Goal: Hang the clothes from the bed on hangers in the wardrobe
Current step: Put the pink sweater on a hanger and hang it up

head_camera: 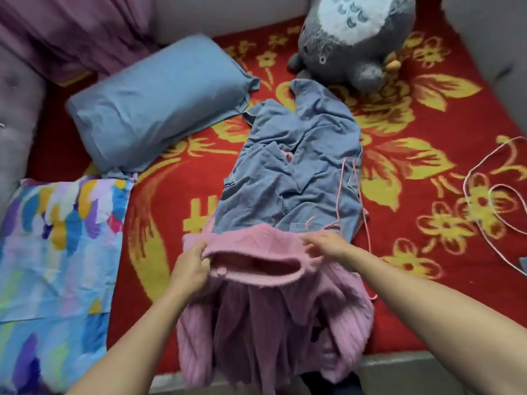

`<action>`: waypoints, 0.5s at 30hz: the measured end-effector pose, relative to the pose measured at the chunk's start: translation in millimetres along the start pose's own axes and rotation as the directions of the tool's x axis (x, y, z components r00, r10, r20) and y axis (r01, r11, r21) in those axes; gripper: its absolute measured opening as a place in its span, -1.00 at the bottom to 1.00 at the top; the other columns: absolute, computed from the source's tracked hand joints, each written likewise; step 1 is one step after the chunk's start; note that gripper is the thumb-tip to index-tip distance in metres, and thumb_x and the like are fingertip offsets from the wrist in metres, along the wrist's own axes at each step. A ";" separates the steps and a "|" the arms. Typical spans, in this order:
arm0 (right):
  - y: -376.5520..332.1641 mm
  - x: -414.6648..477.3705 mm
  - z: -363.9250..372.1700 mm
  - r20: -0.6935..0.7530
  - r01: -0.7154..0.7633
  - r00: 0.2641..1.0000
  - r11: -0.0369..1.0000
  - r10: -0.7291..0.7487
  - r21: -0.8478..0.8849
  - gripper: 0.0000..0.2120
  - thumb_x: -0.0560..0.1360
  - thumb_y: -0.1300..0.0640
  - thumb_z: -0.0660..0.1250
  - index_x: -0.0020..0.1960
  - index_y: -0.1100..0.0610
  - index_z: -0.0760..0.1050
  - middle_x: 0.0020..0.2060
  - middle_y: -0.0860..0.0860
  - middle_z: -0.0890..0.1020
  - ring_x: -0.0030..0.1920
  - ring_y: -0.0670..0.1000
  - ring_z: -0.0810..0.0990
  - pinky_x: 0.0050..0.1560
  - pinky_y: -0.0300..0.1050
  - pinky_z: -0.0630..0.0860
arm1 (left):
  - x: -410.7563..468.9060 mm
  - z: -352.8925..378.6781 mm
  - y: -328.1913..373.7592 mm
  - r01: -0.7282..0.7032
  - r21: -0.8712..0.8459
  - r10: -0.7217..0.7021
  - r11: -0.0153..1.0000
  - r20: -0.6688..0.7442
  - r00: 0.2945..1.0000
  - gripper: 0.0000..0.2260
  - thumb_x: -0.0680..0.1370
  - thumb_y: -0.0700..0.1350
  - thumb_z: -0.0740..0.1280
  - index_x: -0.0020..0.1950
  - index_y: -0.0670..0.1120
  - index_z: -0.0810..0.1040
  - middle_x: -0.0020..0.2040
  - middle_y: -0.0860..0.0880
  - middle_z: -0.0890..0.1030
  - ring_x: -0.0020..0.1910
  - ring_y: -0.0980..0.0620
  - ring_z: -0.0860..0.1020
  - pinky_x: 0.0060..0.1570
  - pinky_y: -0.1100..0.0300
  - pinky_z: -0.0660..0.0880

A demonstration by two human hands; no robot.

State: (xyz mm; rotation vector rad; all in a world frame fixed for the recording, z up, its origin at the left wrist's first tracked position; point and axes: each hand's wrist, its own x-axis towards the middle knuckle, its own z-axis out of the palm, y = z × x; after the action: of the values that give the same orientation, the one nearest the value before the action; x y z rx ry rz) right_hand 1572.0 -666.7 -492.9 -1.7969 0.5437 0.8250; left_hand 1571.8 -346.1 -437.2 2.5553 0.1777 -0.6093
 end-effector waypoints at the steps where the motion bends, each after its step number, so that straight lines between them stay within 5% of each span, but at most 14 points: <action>1: 10.0 18.8 -10.3 -0.113 -0.026 0.993 1.000 0.028 0.016 -0.80 0.52 0.08 0.36 -0.14 0.21 0.62 -0.24 0.14 0.60 -0.23 0.05 0.54 -0.15 -0.09 0.45 | 2.4 5.5 -2.9 0.001 -0.002 -0.001 1.000 -0.005 1.000 -0.86 0.38 -0.08 0.12 -0.18 -0.08 0.43 -0.21 -0.20 0.59 -0.15 -0.25 0.55 -0.18 -0.01 0.41; 4: 43.9 69.0 -41.1 -0.406 -0.180 0.909 0.967 0.094 -0.180 -0.80 0.53 0.17 0.29 0.00 0.27 0.63 -0.01 0.26 0.64 0.03 0.20 0.60 0.00 -0.04 0.45 | 8.2 20.4 -10.5 -0.006 -0.029 0.004 1.000 -0.059 0.998 -0.88 0.34 -0.10 0.12 -0.24 -0.10 0.40 -0.31 -0.08 0.51 -0.22 -0.19 0.50 -0.25 0.04 0.30; 7: 74.7 108.0 -47.8 -0.398 -0.307 0.897 0.919 0.192 -0.249 -0.67 0.49 0.16 0.36 0.22 0.26 0.47 0.19 0.30 0.56 0.19 0.27 0.54 0.14 -0.02 0.44 | 12.0 32.5 -15.5 -0.057 -0.077 0.047 0.995 -0.129 0.991 -0.95 0.37 -0.12 0.19 -0.25 0.04 0.39 -0.28 0.02 0.47 -0.25 -0.03 0.43 -0.25 0.13 0.22; 11: 78.6 128.5 -33.0 -0.379 -0.268 0.910 0.936 0.169 -0.227 -0.30 0.43 0.10 0.43 0.48 0.13 0.20 0.32 0.24 0.48 0.28 0.25 0.48 0.25 -0.04 0.39 | 19.3 38.0 -15.9 -0.068 -0.108 0.051 0.992 -0.153 0.987 -0.87 0.40 -0.10 0.22 -0.34 0.04 0.33 -0.38 0.09 0.43 -0.30 -0.03 0.40 -0.28 0.12 0.21; 15: 48.0 98.9 -35.9 -0.567 -0.174 0.824 0.951 -0.002 -0.255 -0.49 0.45 0.00 0.41 0.32 0.09 0.33 0.19 0.24 0.55 0.18 0.30 0.53 0.11 0.04 0.43 | 28.6 28.9 -2.8 -0.115 -0.049 0.107 0.992 -0.146 0.984 -0.89 0.48 -0.11 0.27 -0.23 -0.08 0.48 -0.27 -0.06 0.58 -0.20 -0.17 0.53 -0.26 0.11 0.21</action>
State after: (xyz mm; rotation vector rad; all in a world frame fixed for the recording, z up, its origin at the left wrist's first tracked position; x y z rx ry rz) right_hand 1614.0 -715.7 -588.8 -2.3272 0.9278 0.4311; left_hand 1585.4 -357.9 -473.8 2.5339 0.0992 -0.3737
